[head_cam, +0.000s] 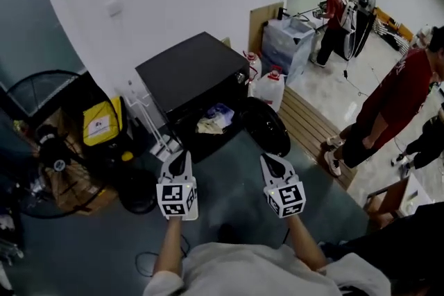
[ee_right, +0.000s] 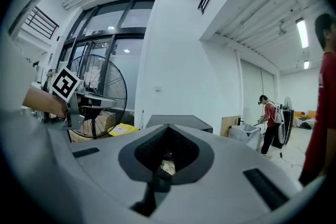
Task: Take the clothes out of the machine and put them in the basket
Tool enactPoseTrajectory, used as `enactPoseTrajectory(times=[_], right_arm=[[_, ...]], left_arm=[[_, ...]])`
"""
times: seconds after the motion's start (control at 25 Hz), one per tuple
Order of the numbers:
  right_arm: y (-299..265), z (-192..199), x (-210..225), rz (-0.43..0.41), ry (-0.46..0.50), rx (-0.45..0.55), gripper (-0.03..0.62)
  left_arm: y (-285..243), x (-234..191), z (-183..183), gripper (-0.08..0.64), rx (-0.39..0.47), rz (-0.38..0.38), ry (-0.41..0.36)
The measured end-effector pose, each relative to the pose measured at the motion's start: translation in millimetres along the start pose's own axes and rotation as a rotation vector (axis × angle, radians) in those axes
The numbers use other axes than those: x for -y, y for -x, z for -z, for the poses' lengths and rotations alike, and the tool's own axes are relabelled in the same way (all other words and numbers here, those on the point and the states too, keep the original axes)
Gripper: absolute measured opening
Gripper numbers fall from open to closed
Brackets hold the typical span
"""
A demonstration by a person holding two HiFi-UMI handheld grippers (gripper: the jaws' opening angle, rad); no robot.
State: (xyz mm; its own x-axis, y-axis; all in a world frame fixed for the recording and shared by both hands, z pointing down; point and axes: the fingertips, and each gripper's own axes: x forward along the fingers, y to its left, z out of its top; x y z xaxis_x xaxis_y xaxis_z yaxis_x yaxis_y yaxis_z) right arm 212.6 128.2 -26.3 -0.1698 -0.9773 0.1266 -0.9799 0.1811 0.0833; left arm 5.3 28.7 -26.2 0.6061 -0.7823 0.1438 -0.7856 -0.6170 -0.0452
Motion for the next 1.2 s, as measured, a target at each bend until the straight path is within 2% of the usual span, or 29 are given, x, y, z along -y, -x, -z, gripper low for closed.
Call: enactPoseTrajectory(times=[0.16,0.44,0.72,0.92,1.2], right_arm=[[-22,-3,8,-0.013,0.006,0.016,0.025],[-53,22,35,-0.012,-0.034,-0.02,0.025],[-133,22,99,-0.047,-0.029,-0.022,0.025],[-178,20,141,-0.076,-0.02,-0.024,0.025],[-229,25,160,-0.147,-0.03,-0.006,0.025]], left_arm=[[-21,-12,-7,0.018,0.014,-0.013,-0.004],[-67,-13,7,0.018,-0.02,-0.013,0.002],[-160,-25,9,0.018,-0.042,-0.055,0.046],[-210,-30,5,0.018,-0.058,-0.092,0.046],[-245,-44,20,0.018,-0.092,-0.129,0.046]])
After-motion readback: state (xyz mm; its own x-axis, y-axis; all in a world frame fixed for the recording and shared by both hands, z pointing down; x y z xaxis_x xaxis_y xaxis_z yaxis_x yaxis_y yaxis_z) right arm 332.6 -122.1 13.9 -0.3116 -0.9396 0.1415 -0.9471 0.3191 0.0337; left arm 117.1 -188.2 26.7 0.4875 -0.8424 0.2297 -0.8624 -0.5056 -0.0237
